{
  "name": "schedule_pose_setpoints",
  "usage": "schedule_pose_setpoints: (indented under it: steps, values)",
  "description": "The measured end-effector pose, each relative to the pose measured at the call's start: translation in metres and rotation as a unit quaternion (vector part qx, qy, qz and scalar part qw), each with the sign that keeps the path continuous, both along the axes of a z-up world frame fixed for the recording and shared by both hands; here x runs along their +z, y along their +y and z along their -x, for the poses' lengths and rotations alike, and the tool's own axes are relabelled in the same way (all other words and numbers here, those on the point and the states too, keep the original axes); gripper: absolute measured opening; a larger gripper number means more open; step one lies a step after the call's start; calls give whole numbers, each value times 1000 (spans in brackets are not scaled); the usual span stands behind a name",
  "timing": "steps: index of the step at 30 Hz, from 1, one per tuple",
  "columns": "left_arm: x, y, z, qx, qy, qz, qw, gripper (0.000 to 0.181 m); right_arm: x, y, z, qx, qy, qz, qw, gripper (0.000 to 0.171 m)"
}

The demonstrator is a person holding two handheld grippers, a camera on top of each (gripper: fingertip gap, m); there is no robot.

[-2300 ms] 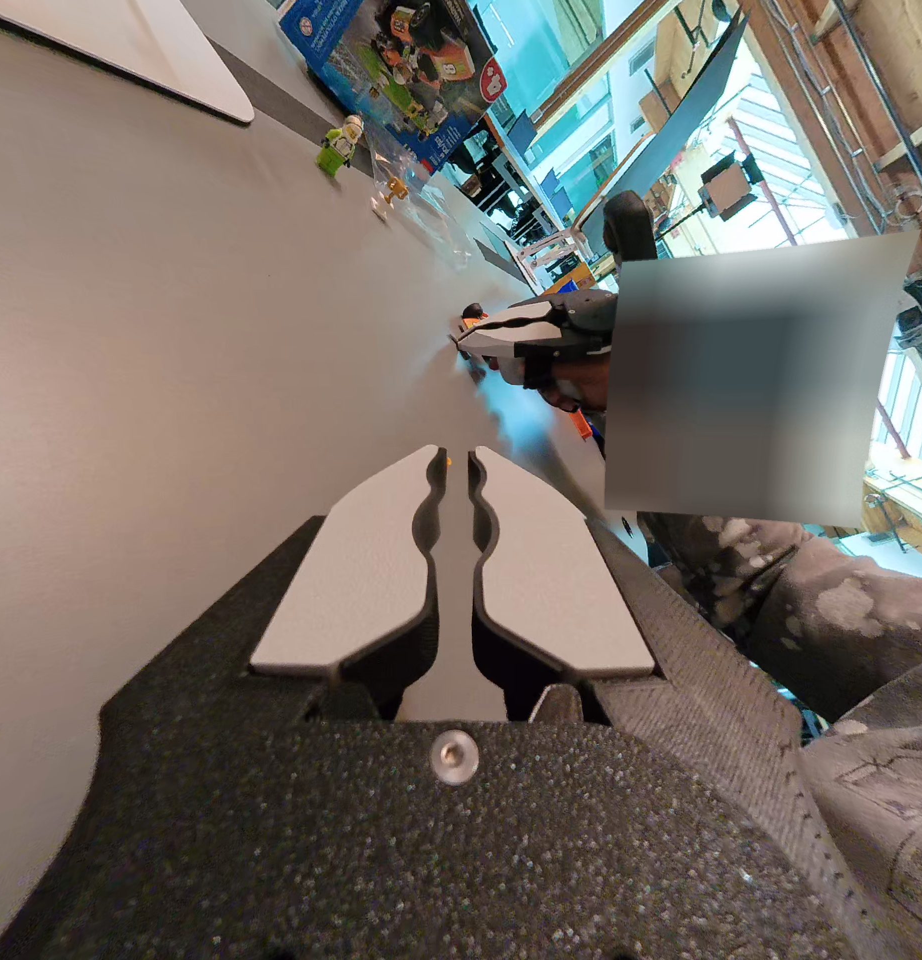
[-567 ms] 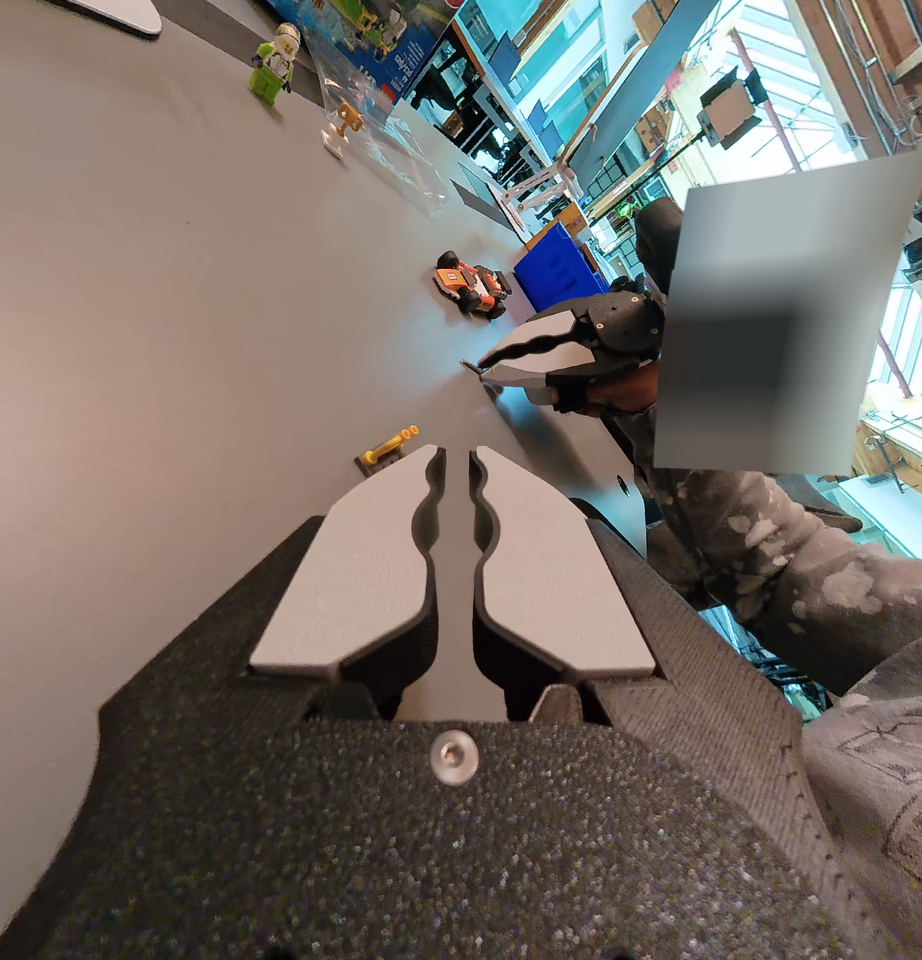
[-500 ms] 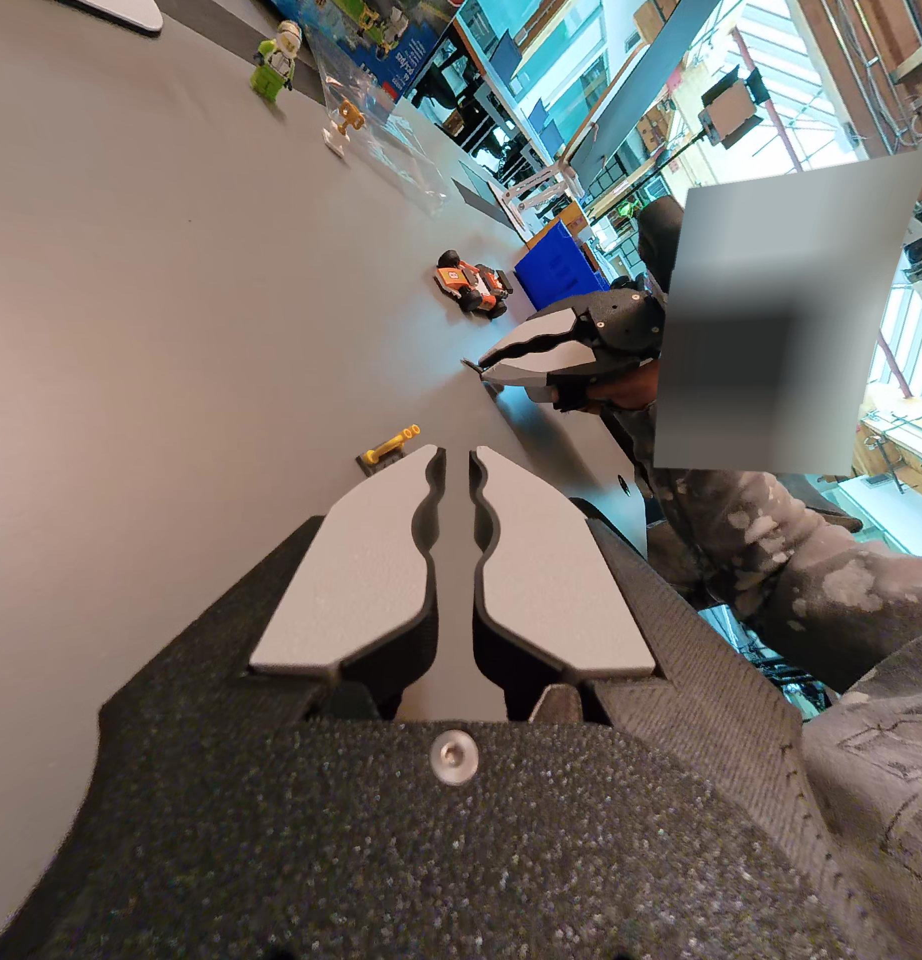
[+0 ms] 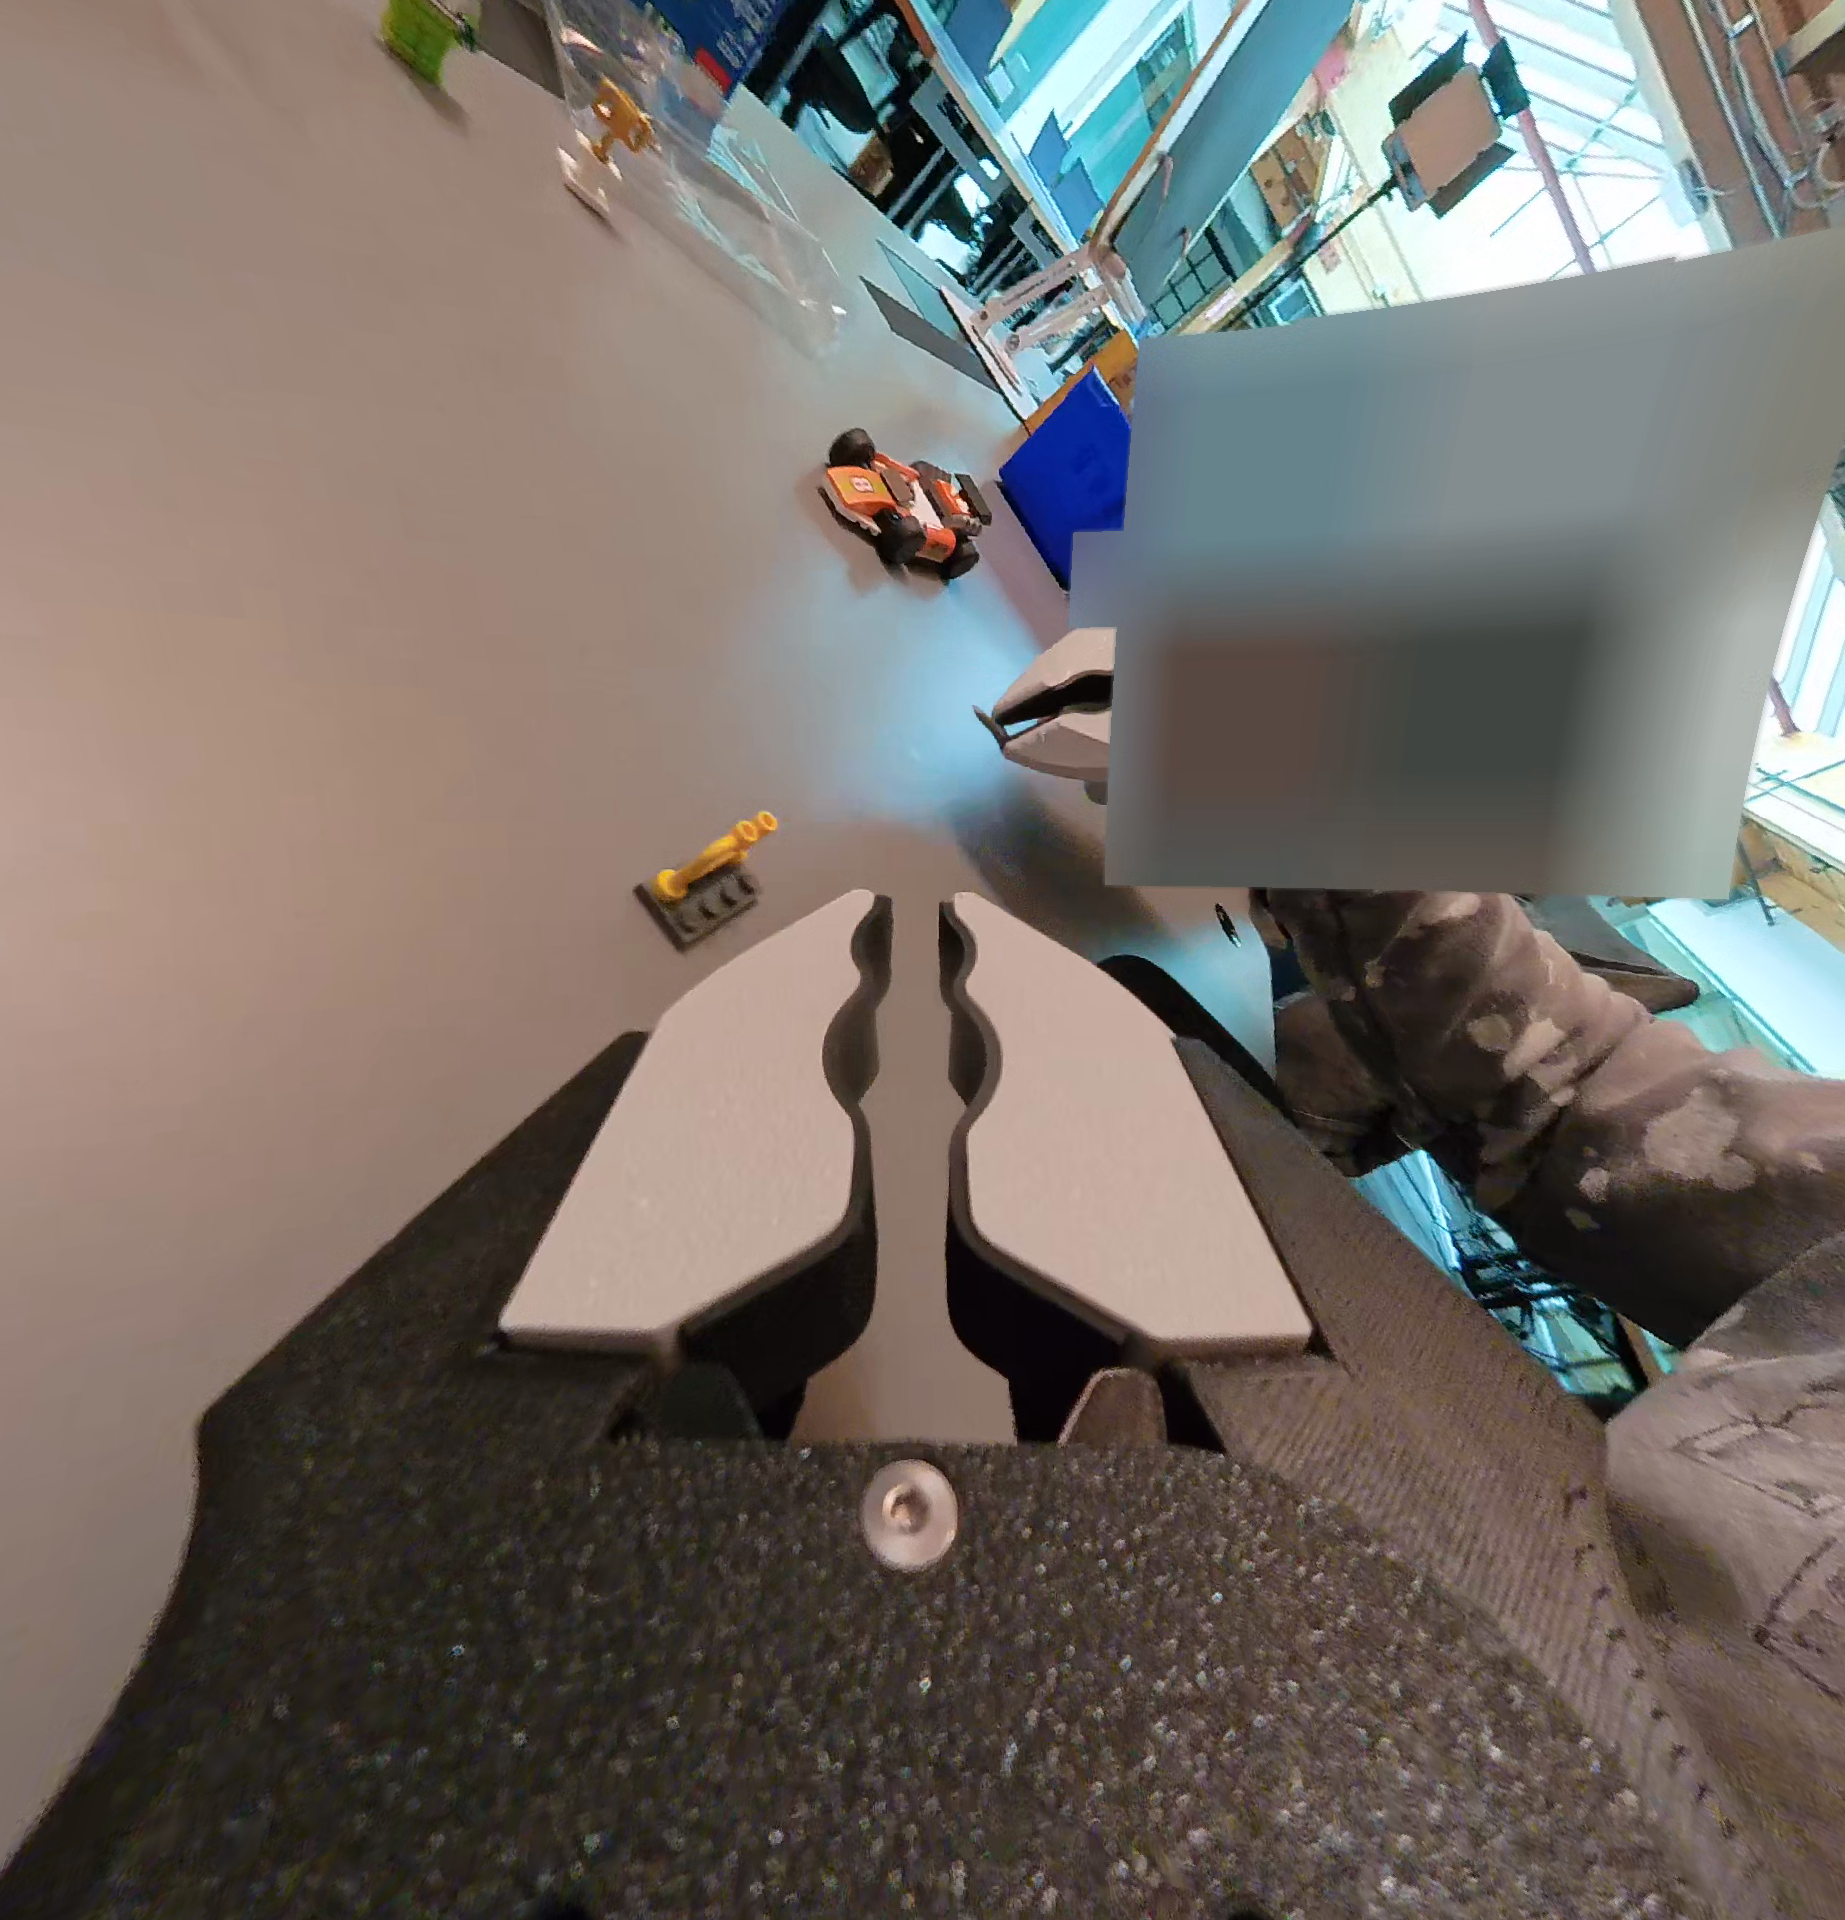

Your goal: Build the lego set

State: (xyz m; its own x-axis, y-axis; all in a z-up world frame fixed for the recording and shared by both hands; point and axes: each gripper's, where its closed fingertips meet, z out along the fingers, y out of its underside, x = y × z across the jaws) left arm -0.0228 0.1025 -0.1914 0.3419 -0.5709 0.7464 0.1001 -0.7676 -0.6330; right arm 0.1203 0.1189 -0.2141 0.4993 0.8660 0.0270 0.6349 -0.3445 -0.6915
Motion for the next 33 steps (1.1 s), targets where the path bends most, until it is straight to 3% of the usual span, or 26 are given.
schedule_pose_setpoints:
  steps: [6,12,19,24,29,33]
  values:
    - [5,-23,-24,-53,-30,19,998,15,29,-29,57,83,13,-36,996,8]
    - [12,-30,-32,-63,-61,35,996,20,30,-46,95,148,-3,-47,988,8]
    - [9,-31,-30,-70,-70,62,993,4,29,-50,107,170,-16,-55,984,8]
    - [16,-32,-30,-78,-86,51,992,3,32,-51,108,170,-14,-67,983,8]
    - [48,-37,-24,-103,-156,-17,982,2,59,-55,112,143,105,-23,984,22]
    - [68,-44,-20,-118,-175,-99,972,2,86,-67,115,118,278,81,950,25]
